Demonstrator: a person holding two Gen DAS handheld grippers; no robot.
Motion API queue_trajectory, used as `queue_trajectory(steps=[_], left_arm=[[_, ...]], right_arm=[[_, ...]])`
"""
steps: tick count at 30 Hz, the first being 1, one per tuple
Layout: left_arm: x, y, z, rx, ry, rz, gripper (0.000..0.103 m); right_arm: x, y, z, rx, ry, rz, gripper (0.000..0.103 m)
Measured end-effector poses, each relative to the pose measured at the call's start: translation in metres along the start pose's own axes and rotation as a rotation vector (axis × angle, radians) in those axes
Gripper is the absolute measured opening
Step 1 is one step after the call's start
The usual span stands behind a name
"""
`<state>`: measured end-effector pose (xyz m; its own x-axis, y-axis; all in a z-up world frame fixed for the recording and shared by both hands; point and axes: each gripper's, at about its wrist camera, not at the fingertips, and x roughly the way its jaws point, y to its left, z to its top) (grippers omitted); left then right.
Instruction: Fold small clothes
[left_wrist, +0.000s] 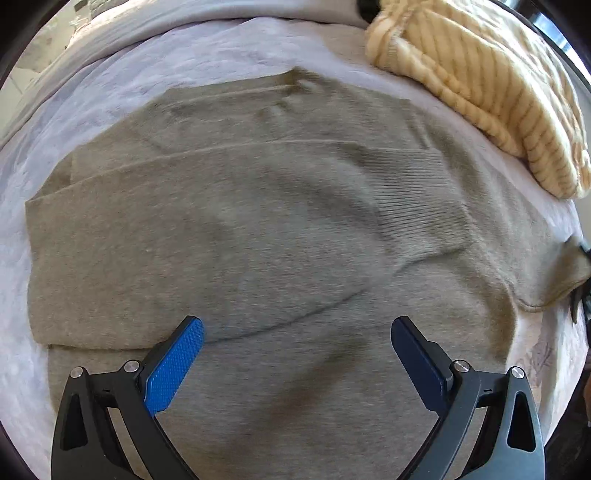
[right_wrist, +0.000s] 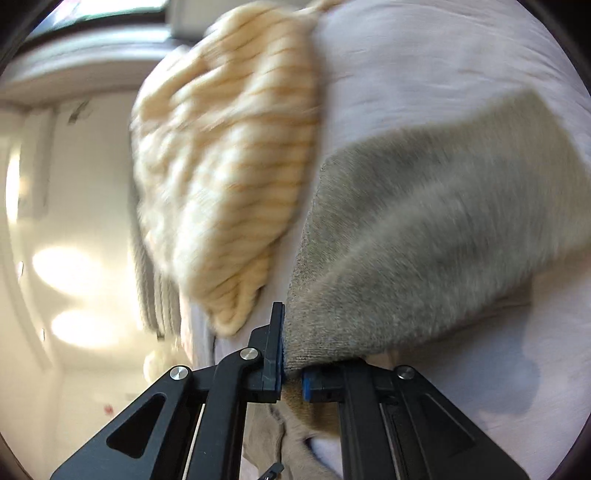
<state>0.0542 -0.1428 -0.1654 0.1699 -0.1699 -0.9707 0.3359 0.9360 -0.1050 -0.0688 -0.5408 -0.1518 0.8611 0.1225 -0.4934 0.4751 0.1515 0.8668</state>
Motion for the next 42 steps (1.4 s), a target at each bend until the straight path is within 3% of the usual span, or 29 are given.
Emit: queue_trajectory(steps=[3, 8, 12, 16, 19, 21, 22, 25, 27, 29, 30, 31, 33, 36, 40, 42], left_arm=[[-0.007, 0.020, 0.000, -0.038, -0.031, 0.005, 0.101], [-0.031, 0.056, 0.001, -0.086, -0.143, 0.060, 0.101], [-0.041, 0.093, 0.001, -0.135, -0.191, 0.110, 0.101], [-0.036, 0.132, -0.011, -0.201, -0.196, 0.139, 0.101], [-0.026, 0.156, -0.014, -0.252, -0.185, 0.141, 0.101], [-0.024, 0.170, -0.019, -0.273, -0.176, 0.127, 0.101], [-0.022, 0.171, -0.020, -0.278, -0.172, 0.116, 0.101], [-0.021, 0.182, -0.024, -0.281, -0.176, 0.072, 0.101], [-0.022, 0.187, -0.024, -0.287, -0.183, 0.038, 0.101], [-0.024, 0.192, -0.024, -0.305, -0.187, -0.001, 0.101], [-0.025, 0.197, -0.022, -0.320, -0.191, -0.035, 0.101], [-0.027, 0.199, -0.021, -0.331, -0.195, -0.062, 0.101], [-0.028, 0.209, -0.018, -0.373, -0.210, -0.150, 0.101], [-0.028, 0.224, -0.012, -0.435, -0.228, -0.316, 0.101], [-0.022, 0.232, -0.007, -0.468, -0.219, -0.419, 0.101], [-0.018, 0.233, -0.006, -0.474, -0.214, -0.438, 0.101]], right_arm=[[0.021, 0.048, -0.014, -0.159, 0.063, 0.018, 0.008], [0.076, 0.145, -0.072, -0.512, 0.219, 0.042, 0.008], [0.134, 0.201, -0.153, -0.816, 0.377, 0.002, 0.008], [0.202, 0.205, -0.244, -1.015, 0.568, -0.098, 0.008], [0.246, 0.172, -0.280, -1.009, 0.689, -0.229, 0.012], [0.258, 0.149, -0.283, -0.933, 0.719, -0.305, 0.016], [0.256, 0.139, -0.279, -0.853, 0.718, -0.285, 0.021], [0.234, 0.126, -0.257, -0.635, 0.645, -0.210, 0.053], [0.220, 0.123, -0.238, -0.547, 0.538, -0.198, 0.058], [0.220, 0.124, -0.223, -0.508, 0.474, -0.216, 0.052], [0.221, 0.125, -0.218, -0.497, 0.454, -0.219, 0.041], [0.225, 0.129, -0.216, -0.498, 0.442, -0.224, 0.011], [0.233, 0.143, -0.223, -0.570, 0.441, -0.220, 0.007], [0.238, 0.178, -0.260, -0.828, 0.486, -0.187, 0.007], [0.243, 0.188, -0.340, -1.145, 0.644, -0.181, 0.007], [0.244, 0.178, -0.363, -1.221, 0.698, -0.206, 0.008]])
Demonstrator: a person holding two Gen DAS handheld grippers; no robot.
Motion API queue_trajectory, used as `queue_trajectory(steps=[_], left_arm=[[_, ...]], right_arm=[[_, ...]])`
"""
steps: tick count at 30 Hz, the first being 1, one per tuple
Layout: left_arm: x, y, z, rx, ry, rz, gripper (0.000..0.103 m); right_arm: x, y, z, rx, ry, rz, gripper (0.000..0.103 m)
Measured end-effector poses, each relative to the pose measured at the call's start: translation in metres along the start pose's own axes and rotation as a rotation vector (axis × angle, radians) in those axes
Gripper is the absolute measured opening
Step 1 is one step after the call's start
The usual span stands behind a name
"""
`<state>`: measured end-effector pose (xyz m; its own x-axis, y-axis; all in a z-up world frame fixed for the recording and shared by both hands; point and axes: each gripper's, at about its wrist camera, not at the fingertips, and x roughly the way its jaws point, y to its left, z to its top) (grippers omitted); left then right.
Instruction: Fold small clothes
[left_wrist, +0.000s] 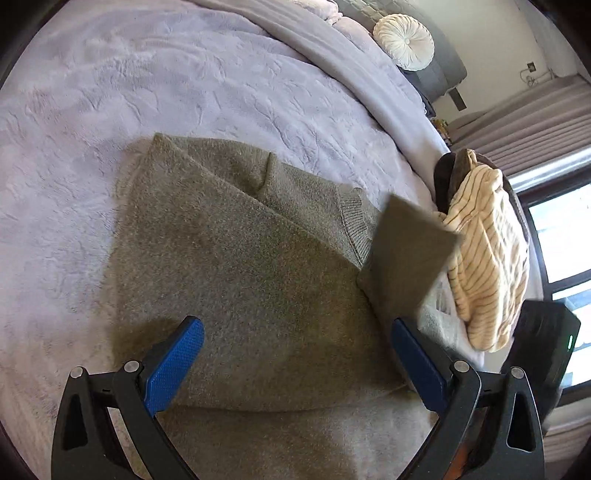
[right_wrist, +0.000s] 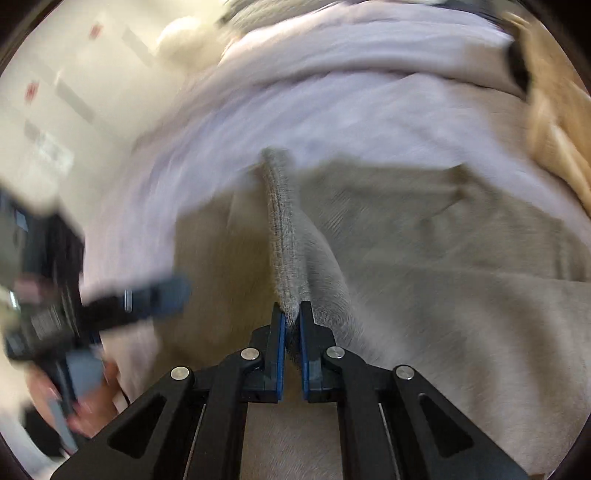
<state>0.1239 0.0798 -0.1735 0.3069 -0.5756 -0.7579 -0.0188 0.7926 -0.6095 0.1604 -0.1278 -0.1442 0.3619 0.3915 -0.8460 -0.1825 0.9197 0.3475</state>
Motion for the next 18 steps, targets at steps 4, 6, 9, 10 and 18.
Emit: queue_trajectory(steps=[4, 6, 9, 10, 18], left_arm=[[0.010, 0.003, -0.003, -0.033, 0.032, -0.038, 0.101], [0.013, 0.004, -0.006, -0.031, 0.039, -0.033, 0.101], [0.015, 0.000, -0.008, -0.021, 0.047, -0.023, 0.101], [0.016, -0.004, -0.008, -0.015, 0.051, -0.030, 0.101], [0.028, -0.019, -0.008, 0.044, 0.060, 0.026, 0.086]], right_arm=[[0.013, 0.004, -0.023, -0.026, 0.097, -0.016, 0.011], [0.005, -0.001, -0.030, 0.013, 0.109, 0.011, 0.024], [-0.021, -0.022, -0.047, 0.132, 0.102, 0.056, 0.054], [-0.033, -0.028, -0.051, 0.184, 0.096, 0.052, 0.054], [-0.100, -0.148, -0.119, 0.704, -0.046, 0.033, 0.054]])
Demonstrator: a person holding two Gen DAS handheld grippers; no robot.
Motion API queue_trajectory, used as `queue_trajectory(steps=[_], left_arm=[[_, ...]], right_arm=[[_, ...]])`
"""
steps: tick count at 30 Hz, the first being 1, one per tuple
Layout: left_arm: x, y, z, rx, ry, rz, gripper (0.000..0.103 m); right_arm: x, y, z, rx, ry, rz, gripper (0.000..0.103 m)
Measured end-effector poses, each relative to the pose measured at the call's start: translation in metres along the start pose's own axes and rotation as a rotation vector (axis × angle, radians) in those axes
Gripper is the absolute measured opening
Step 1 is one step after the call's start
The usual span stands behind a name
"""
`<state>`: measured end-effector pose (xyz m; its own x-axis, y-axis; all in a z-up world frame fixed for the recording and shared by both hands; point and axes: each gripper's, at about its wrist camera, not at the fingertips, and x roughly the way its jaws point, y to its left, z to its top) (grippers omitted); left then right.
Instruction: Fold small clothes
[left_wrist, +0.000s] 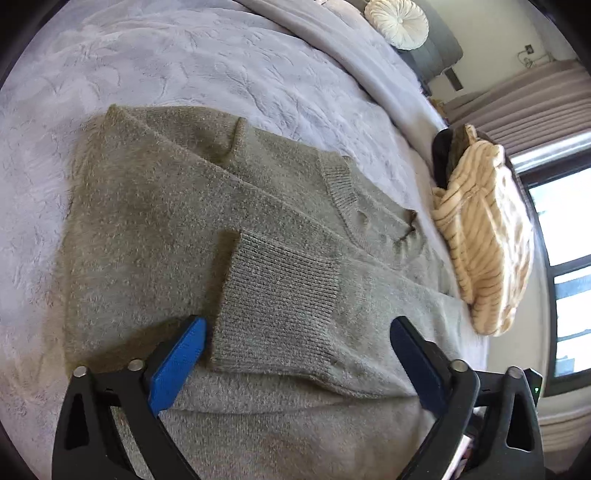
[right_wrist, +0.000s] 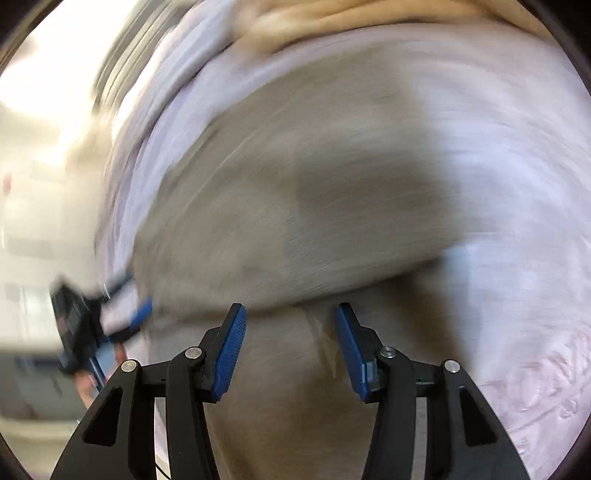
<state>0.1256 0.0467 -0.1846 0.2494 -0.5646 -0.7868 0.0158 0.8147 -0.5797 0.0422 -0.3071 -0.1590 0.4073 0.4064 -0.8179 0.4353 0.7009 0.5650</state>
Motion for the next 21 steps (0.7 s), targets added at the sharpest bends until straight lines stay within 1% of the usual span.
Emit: queue_trajectory(steps=[1, 2, 3, 4, 5, 6, 7, 9, 10, 12, 13, 15, 17, 18, 19, 21], left_arm=[[0.002, -0.002, 0.001, 0.011, 0.006, 0.036, 0.058], [0.004, -0.002, 0.002, 0.023, 0.013, 0.068, 0.023], [0.005, -0.002, 0.004, 0.037, 0.022, 0.110, 0.008], [0.003, -0.002, 0.004, 0.038, 0.025, 0.107, 0.008], [-0.003, -0.001, 0.004, 0.035, 0.013, 0.090, 0.008], [-0.011, -0.002, 0.003, 0.044, -0.004, 0.066, 0.008], [-0.020, -0.005, 0.001, 0.069, -0.020, 0.052, 0.008], [-0.028, -0.010, -0.006, 0.109, -0.023, 0.061, 0.008], [-0.027, -0.009, -0.010, 0.119, -0.014, 0.074, 0.008], [-0.018, -0.004, -0.017, 0.133, 0.012, 0.120, 0.008], [-0.012, 0.000, -0.019, 0.136, 0.020, 0.138, 0.008], [-0.006, 0.005, -0.025, 0.150, 0.026, 0.162, 0.008], [-0.008, 0.005, -0.025, 0.158, 0.020, 0.165, 0.008], [-0.010, 0.004, -0.025, 0.167, 0.016, 0.179, 0.008], [-0.015, 0.003, -0.024, 0.189, 0.001, 0.220, 0.008], [-0.024, 0.006, -0.023, 0.212, -0.019, 0.294, 0.008]], right_arm=[[-0.007, -0.014, 0.007, 0.044, -0.038, 0.012, 0.054], [-0.011, -0.021, 0.014, 0.055, -0.066, 0.017, 0.047], [-0.014, -0.024, 0.021, 0.050, -0.083, 0.006, 0.032], [-0.018, -0.024, 0.025, 0.043, -0.089, -0.013, 0.007], [-0.023, -0.023, 0.031, 0.025, -0.101, -0.020, 0.006], [-0.026, -0.019, 0.033, 0.004, -0.117, -0.008, 0.006], [-0.030, -0.011, 0.034, -0.045, -0.129, -0.016, 0.006], [-0.030, -0.003, 0.032, -0.110, -0.128, -0.054, 0.006], [-0.027, -0.004, 0.029, -0.135, -0.111, -0.074, 0.006], [-0.014, -0.007, 0.024, -0.144, -0.077, -0.105, 0.006], [-0.010, -0.017, 0.020, -0.138, -0.057, -0.117, 0.006], [-0.007, -0.028, 0.018, -0.114, -0.053, -0.101, 0.006], [-0.012, -0.032, 0.016, -0.108, -0.057, -0.098, 0.006], [-0.012, -0.032, 0.016, -0.109, -0.054, -0.104, 0.007], [-0.016, -0.033, 0.014, -0.112, -0.045, -0.107, 0.009], [-0.022, -0.032, 0.012, -0.122, -0.027, -0.130, 0.009]])
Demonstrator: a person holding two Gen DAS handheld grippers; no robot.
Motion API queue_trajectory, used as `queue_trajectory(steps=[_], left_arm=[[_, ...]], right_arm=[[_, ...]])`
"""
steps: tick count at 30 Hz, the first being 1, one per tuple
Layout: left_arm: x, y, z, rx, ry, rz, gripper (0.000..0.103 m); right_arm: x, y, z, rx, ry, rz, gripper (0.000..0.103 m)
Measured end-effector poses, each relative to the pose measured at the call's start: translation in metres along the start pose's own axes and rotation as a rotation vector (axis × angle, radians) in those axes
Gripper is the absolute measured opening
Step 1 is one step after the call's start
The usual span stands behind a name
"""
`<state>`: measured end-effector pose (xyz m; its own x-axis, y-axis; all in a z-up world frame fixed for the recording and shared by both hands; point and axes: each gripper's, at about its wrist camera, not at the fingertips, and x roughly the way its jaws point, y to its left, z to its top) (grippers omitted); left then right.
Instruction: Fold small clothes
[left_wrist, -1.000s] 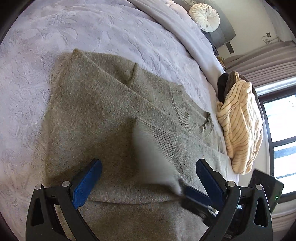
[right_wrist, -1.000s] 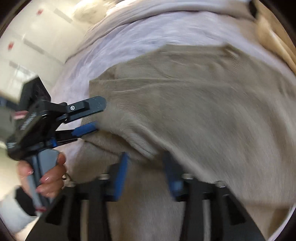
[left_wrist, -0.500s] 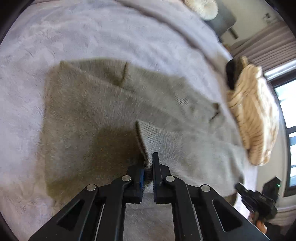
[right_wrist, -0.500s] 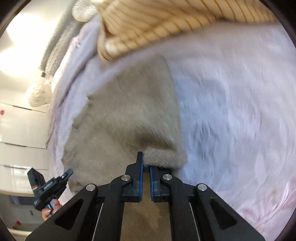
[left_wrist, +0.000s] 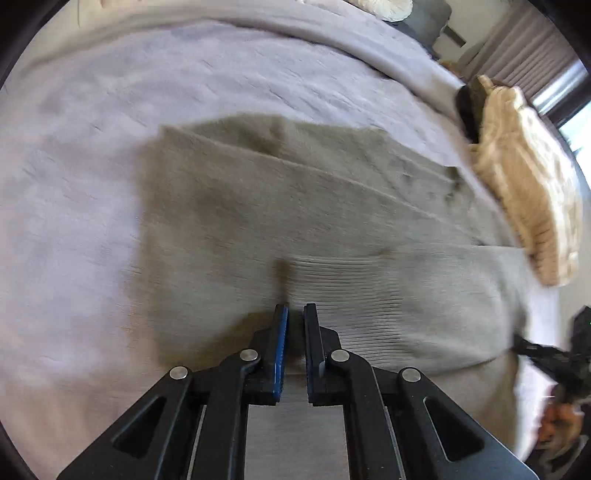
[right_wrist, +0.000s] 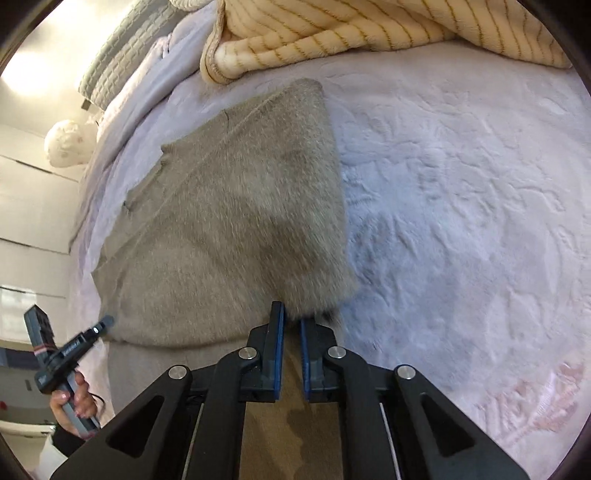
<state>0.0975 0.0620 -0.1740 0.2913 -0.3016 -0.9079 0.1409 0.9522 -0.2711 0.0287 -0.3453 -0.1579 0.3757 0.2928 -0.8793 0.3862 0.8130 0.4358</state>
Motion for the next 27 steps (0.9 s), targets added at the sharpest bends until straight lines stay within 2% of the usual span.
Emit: queue_trajectory(steps=[2, 4, 6, 7, 9, 12, 15, 16, 17, 18, 19, 21, 23, 25, 27], left_arm=[[-0.007, 0.011, 0.002, -0.010, 0.005, 0.035, 0.008], [-0.017, 0.022, 0.002, -0.022, 0.003, 0.047, 0.008], [-0.026, 0.023, 0.002, -0.009, -0.011, 0.058, 0.008], [-0.028, 0.020, 0.002, -0.006, -0.015, 0.056, 0.008], [-0.028, 0.012, 0.002, -0.002, -0.011, 0.031, 0.008], [-0.015, -0.002, 0.003, -0.007, 0.029, -0.013, 0.008], [-0.001, -0.014, 0.000, -0.004, 0.056, -0.013, 0.009], [0.002, -0.015, 0.000, -0.006, 0.057, 0.000, 0.009], [0.002, -0.015, 0.000, -0.009, 0.055, 0.003, 0.009], [0.002, -0.014, 0.000, -0.020, 0.054, 0.003, 0.009], [0.002, -0.012, 0.000, -0.028, 0.057, -0.001, 0.009], [0.001, -0.011, 0.002, -0.031, 0.059, -0.003, 0.009], [-0.003, -0.011, 0.003, -0.019, 0.049, 0.010, 0.009], [-0.004, -0.009, 0.004, -0.016, 0.046, 0.017, 0.009], [-0.002, -0.005, 0.005, -0.027, 0.055, 0.018, 0.009]], right_arm=[[-0.017, -0.001, -0.004, -0.028, -0.014, -0.018, 0.009], [-0.037, -0.003, -0.003, -0.045, -0.071, -0.001, 0.012], [-0.050, -0.013, 0.007, -0.010, -0.119, 0.012, 0.039], [-0.052, -0.021, 0.015, 0.030, -0.129, 0.026, 0.063], [-0.049, -0.039, 0.029, 0.110, -0.130, 0.079, 0.064], [-0.029, -0.063, 0.051, 0.213, -0.106, 0.167, 0.062], [-0.004, -0.070, 0.066, 0.273, -0.069, 0.298, 0.060], [0.007, -0.070, 0.070, 0.288, -0.046, 0.349, 0.053], [0.013, -0.069, 0.073, 0.294, -0.026, 0.365, 0.029], [0.017, -0.066, 0.074, 0.287, -0.007, 0.352, 0.014], [0.018, -0.059, 0.076, 0.258, 0.004, 0.326, 0.009], [-0.001, -0.037, 0.078, 0.119, -0.063, 0.227, 0.009], [-0.013, -0.028, 0.077, 0.048, -0.111, 0.133, 0.008], [-0.005, -0.032, 0.078, 0.029, -0.083, 0.046, 0.009], [0.007, -0.041, 0.076, 0.063, -0.055, 0.048, 0.009]])
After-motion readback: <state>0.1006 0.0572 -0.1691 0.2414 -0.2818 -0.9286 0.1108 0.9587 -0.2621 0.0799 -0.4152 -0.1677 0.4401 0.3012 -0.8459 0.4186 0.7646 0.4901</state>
